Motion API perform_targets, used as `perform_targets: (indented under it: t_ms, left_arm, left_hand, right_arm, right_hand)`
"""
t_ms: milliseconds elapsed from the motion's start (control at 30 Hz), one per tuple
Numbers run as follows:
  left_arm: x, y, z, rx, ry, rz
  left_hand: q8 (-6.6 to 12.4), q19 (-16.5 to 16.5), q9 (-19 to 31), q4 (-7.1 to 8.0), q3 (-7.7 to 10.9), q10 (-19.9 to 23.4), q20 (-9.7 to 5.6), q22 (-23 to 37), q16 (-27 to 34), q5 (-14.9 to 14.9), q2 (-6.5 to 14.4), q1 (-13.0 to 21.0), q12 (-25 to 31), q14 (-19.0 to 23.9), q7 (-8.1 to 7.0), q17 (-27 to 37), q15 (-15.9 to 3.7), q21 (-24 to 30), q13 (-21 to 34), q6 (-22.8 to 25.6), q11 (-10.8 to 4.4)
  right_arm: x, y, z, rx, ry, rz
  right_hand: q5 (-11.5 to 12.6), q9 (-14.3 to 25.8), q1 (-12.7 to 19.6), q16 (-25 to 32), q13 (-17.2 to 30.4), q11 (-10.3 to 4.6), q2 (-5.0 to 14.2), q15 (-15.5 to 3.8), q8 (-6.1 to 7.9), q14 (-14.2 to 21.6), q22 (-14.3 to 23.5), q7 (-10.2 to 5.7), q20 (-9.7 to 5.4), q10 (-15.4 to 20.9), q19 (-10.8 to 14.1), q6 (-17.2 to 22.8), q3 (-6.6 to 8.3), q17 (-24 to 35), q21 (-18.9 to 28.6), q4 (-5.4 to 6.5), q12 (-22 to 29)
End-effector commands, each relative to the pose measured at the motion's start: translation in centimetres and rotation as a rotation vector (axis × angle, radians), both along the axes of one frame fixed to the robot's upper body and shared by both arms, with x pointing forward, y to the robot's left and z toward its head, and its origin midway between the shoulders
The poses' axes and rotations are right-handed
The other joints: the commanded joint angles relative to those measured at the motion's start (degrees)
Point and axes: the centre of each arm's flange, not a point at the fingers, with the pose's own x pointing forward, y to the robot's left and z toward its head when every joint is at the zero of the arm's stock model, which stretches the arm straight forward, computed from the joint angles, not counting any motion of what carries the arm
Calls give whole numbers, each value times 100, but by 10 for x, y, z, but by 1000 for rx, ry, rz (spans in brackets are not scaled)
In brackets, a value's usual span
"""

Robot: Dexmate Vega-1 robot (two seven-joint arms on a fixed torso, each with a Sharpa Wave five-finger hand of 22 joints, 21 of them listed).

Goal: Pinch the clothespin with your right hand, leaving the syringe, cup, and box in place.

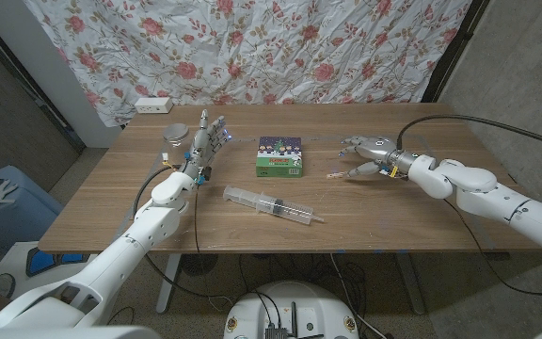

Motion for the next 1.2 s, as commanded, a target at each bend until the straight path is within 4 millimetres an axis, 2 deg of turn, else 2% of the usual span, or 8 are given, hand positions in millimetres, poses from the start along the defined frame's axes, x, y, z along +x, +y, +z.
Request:
perform_targets:
  t_ms: [33,167,200,267,600,767,1000,1200]
  left_arm:
    - [0,0,0,0,0,0]
    - [0,0,0,0,0,0]
    - [0,0,0,0,0,0]
    - [0,0,0,0,0,0]
    - [0,0,0,0,0,0]
    - [0,0,0,0,0,0]
    - [0,0,0,0,0,0]
    - [0,0,0,0,0,0]
  left_hand:
    - [36,35,28,32,-2,18,-9,14,28,26,61,5,35,27,-50,21,-57,40,12,3,-39]
    - [36,34,28,32,-2,22,-6,14,28,26,61,5,37,27,-50,21,-53,40,12,2,-40]
    - [36,34,28,32,-2,20,-7,14,28,26,61,5,36,26,-50,21,-54,40,12,2,-44]
    - [36,39,28,32,-2,18,-15,14,28,26,61,5,35,27,-50,21,-67,42,12,2,-43]
    - [36,36,28,32,-2,14,-5,14,30,26,61,5,34,30,-50,21,-64,41,12,2,-36]
    - [36,39,28,32,-2,5,-4,14,28,26,61,5,30,27,-50,21,-56,42,12,2,-38]
    - [36,39,28,32,-2,11,-11,14,29,26,61,5,32,28,-50,21,-60,42,12,1,-42]
    - [35,36,28,32,-2,20,-8,14,28,26,61,5,36,25,-50,21,-60,41,12,1,-40]
  right_arm:
    - [3,-22,-3,297,60,92]
    - [4,-27,-5,420,80,111]
    - [4,-28,-5,439,82,114]
    - [4,-28,-5,476,85,115]
    - [4,-34,-7,742,120,147]
    - [5,-30,-9,830,145,162]
    - [14,-25,-10,960,198,176]
    - [16,-25,-11,1071,237,173]
  right_hand:
    - [-49,0,-270,14,0,-41,111,-7,-52,34,32,24,-32,149,112,-31,-24,21,58,130,65]
    - [-80,-16,-408,25,-16,-62,187,-94,-93,74,31,43,-80,220,182,-30,-40,22,80,190,86]
    - [-104,-31,-501,27,-33,-163,214,-165,-132,96,28,-49,-89,296,208,-38,-59,15,82,218,103]
    - [-118,-44,-549,22,-49,-225,205,-261,-155,118,24,-107,-142,357,223,-19,-77,-3,79,214,113]
    - [-122,-66,-577,-21,-85,-228,196,-359,-175,110,13,-103,-335,432,196,73,-88,-63,50,170,109]
    - [-116,-75,-597,-28,-103,-218,220,-387,-184,135,8,-84,-421,461,170,127,-85,-90,33,161,103]
    - [-94,-90,-598,-32,-130,-208,314,-423,-245,190,0,-52,-542,544,123,91,-50,-134,6,138,103]
    - [-88,-96,-633,-33,-141,-201,378,-440,-261,205,-4,-10,-574,559,114,105,-37,-144,2,151,93]
